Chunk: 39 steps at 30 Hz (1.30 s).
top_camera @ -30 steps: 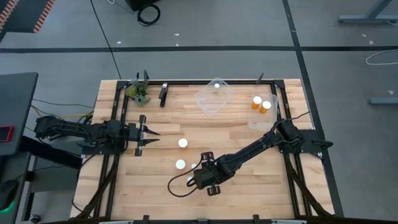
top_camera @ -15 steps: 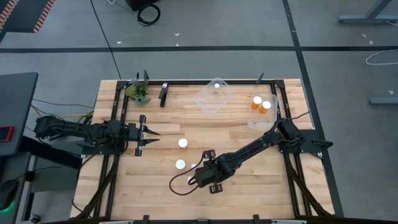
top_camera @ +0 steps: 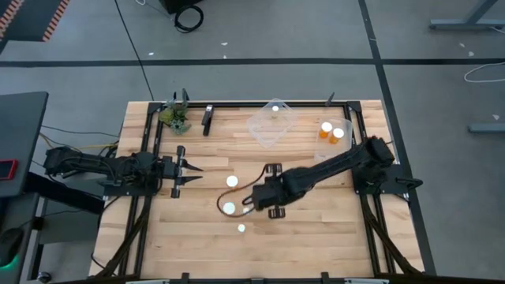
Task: Pick and place medicine bottles into bin by pill shape (circle, oval)
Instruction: Put the small yellow pill bottle into the left transparent bin
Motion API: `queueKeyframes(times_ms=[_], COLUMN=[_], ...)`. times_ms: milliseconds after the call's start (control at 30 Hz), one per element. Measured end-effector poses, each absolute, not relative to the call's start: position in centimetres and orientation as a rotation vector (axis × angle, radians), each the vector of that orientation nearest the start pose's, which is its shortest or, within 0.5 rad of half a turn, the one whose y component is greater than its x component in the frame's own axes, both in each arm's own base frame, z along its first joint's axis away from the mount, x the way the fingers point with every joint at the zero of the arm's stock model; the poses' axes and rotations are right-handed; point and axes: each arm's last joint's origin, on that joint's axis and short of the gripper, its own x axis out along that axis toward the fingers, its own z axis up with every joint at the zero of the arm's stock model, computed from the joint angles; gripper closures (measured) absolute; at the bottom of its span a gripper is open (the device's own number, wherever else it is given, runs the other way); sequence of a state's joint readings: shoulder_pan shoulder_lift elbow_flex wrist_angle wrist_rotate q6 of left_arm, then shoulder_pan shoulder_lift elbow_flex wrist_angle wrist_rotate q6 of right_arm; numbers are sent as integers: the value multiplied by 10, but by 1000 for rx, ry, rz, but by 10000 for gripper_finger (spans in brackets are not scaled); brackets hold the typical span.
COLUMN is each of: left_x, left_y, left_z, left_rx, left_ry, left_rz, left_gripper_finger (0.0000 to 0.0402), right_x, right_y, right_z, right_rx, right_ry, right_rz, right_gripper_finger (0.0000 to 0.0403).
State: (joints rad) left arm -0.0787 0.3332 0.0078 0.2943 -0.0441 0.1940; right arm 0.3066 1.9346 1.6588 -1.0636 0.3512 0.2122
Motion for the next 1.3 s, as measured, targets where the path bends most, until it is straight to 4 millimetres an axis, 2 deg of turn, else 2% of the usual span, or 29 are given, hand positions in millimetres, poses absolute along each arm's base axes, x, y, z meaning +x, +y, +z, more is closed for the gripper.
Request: queueKeyframes(times_ms=[200,400,633,867,1067,1300], left_x=[118,118,118,118,118,118], left_y=[-8,-8,-8,-8,-8,-8], left_z=[165,165,165,165,165,165], left_rx=[196,196,196,196,196,196], left_ry=[27,27,27,27,27,27], left_rz=[-38,-38,-38,-38,-38,-38], left_gripper_finger=[294,294,294,294,294,294], right_x=[372,376,374,362,348,329], right_y=[70,24,-39,-104,-162,-206], right_z=[270,272,272,273,274,273], right_rx=[-245,-280,-295,-266,-161,-14], right_ry=[1216,1251,1309,1352,1305,1238], right_rz=[-227,-269,-334,-416,-484,-494], right_gripper_finger=[267,267,267,267,267,267])
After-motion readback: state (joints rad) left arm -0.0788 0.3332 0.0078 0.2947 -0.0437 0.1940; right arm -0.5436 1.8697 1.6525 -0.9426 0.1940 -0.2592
